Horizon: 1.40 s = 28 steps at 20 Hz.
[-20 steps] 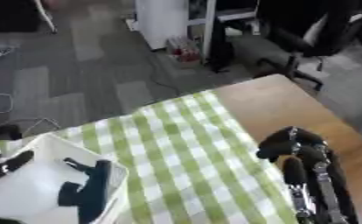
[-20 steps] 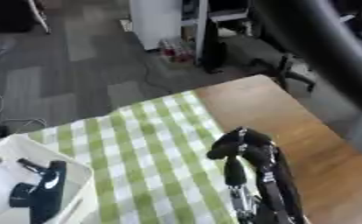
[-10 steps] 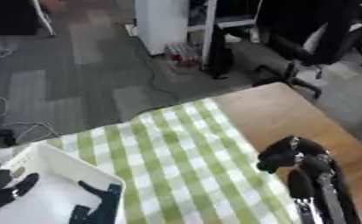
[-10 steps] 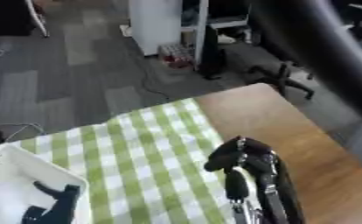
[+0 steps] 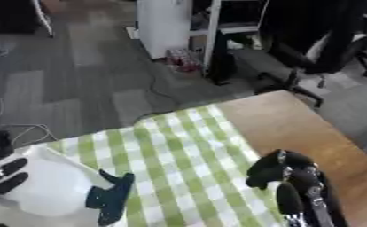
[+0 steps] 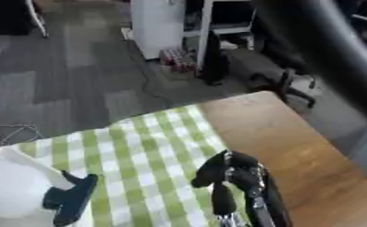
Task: Pick up objects on the table and place them in the box.
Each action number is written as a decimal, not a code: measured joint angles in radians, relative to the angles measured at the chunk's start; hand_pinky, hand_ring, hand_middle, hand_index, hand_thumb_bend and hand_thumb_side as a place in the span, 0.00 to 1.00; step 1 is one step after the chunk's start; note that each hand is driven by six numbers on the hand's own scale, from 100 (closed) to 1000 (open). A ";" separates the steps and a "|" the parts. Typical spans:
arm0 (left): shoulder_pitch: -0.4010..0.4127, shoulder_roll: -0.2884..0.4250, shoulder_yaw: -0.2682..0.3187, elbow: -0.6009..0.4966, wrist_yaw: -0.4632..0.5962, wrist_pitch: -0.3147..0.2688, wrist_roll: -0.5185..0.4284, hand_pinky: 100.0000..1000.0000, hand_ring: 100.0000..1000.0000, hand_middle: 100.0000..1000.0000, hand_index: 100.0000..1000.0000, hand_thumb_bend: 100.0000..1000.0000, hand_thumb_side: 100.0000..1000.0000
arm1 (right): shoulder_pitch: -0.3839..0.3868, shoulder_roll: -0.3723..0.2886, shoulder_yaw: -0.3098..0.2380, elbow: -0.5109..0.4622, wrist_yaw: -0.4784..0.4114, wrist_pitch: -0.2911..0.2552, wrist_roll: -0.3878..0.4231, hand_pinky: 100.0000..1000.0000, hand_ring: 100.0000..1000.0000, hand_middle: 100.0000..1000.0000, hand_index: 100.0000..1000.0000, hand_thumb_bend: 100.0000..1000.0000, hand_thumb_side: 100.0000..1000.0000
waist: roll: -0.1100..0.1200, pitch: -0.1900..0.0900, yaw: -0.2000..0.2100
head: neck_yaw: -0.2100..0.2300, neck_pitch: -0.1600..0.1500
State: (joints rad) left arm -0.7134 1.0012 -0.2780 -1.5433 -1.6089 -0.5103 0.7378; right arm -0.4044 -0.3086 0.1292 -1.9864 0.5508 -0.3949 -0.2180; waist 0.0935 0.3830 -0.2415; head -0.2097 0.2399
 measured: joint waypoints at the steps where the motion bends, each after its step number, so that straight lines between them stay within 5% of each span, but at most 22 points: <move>1: 0.001 0.000 0.000 0.000 0.018 0.000 0.000 0.94 0.94 0.79 0.83 0.04 1.00 | 0.008 0.000 0.000 0.000 0.004 0.001 0.000 0.21 0.36 0.46 0.53 0.00 1.00 | -0.004 -0.004 0.008 | -0.001 0.001; 11: 0.065 0.002 0.054 -0.228 0.496 0.033 0.033 0.87 0.87 0.78 0.82 0.05 1.00 | 0.195 -0.023 -0.018 0.000 0.089 0.011 -0.024 0.23 0.38 0.47 0.54 0.00 1.00 | -0.039 -0.162 0.161 | -0.074 0.065; 15: 0.216 0.045 0.089 -0.359 0.627 0.053 0.053 0.83 0.84 0.75 0.79 0.04 1.00 | 0.291 -0.029 -0.026 0.000 0.141 0.005 -0.049 0.23 0.38 0.47 0.55 0.00 1.00 | -0.062 -0.239 0.249 | -0.096 0.106; 20: 0.431 0.063 0.110 -0.438 0.644 0.033 0.033 0.75 0.78 0.74 0.78 0.04 1.00 | 0.409 -0.009 -0.029 0.000 0.221 0.010 -0.103 0.23 0.38 0.47 0.54 0.00 1.00 | -0.090 -0.310 0.333 | -0.098 0.171; 21: 0.465 0.053 0.114 -0.439 0.648 0.025 0.025 0.62 0.68 0.71 0.75 0.05 1.00 | 0.423 0.000 -0.029 0.000 0.238 0.011 -0.120 0.22 0.37 0.46 0.54 0.00 1.00 | -0.097 -0.318 0.344 | -0.098 0.180; 24: 0.598 -0.035 0.133 -0.444 0.686 -0.007 -0.007 0.54 0.60 0.68 0.73 0.05 1.00 | 0.468 0.028 -0.031 0.000 0.286 0.012 -0.193 0.22 0.37 0.46 0.54 0.00 1.00 | -0.110 -0.342 0.386 | -0.094 0.210; 25: 0.637 -0.073 0.138 -0.444 0.701 -0.018 -0.018 0.41 0.49 0.63 0.71 0.05 1.00 | 0.479 0.036 -0.031 0.000 0.299 0.011 -0.222 0.23 0.37 0.45 0.54 0.00 1.00 | -0.116 -0.350 0.392 | -0.087 0.219; 28: 0.725 -0.212 0.144 -0.443 0.762 -0.058 -0.058 0.37 0.46 0.62 0.70 0.05 1.00 | 0.513 0.062 -0.028 0.000 0.337 -0.001 -0.334 0.24 0.38 0.45 0.55 0.00 1.00 | -0.134 -0.365 0.415 | -0.058 0.256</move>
State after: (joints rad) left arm 0.0112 0.7889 -0.1337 -1.9867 -0.8470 -0.5687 0.6794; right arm 0.1082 -0.2468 0.1013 -1.9864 0.8880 -0.3963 -0.5519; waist -0.0409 0.0175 0.1736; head -0.2680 0.4956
